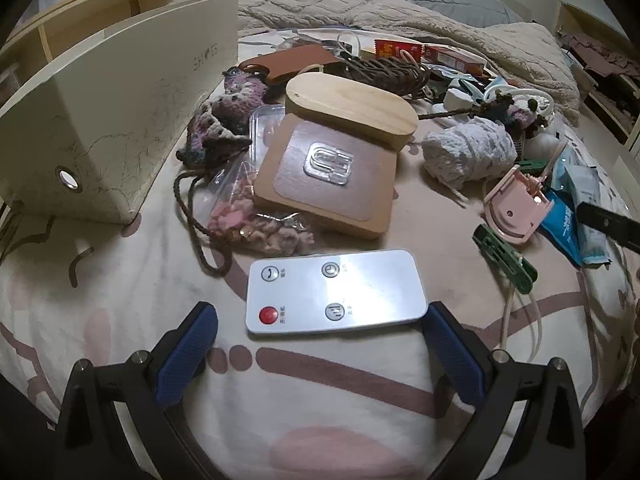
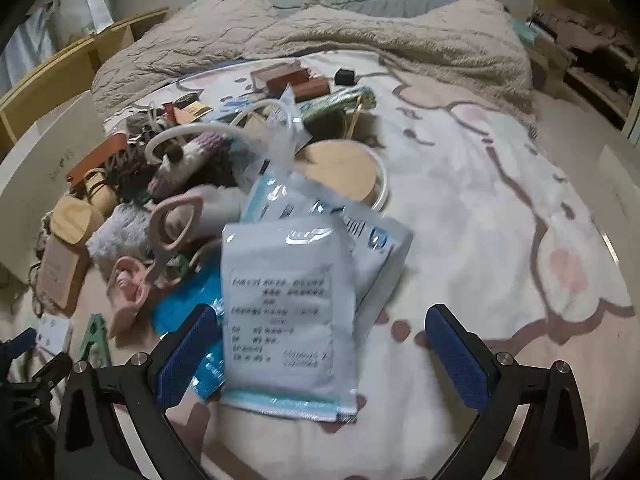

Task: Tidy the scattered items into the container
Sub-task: 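Lower the left tool around the white remote while the right tool nears the white sachet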

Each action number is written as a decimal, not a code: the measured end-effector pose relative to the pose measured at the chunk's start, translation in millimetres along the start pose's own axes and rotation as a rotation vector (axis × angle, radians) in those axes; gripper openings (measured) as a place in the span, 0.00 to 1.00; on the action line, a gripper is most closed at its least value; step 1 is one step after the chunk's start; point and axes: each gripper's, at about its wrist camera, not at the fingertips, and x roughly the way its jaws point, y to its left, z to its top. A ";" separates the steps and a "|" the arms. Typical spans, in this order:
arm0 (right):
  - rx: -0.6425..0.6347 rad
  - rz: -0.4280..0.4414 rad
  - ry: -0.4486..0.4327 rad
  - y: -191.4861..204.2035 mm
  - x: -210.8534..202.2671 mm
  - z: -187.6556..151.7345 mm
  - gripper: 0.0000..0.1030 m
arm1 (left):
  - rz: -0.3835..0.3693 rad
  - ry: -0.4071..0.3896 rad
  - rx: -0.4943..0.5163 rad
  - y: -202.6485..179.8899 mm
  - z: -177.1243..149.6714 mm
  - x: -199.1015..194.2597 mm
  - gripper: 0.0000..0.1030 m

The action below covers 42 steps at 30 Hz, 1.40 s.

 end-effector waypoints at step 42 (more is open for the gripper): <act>-0.006 0.074 -0.030 8.2 -3.3 -5.1 0.60 | -0.029 -0.070 -0.059 0.2 2.9 0.8 0.86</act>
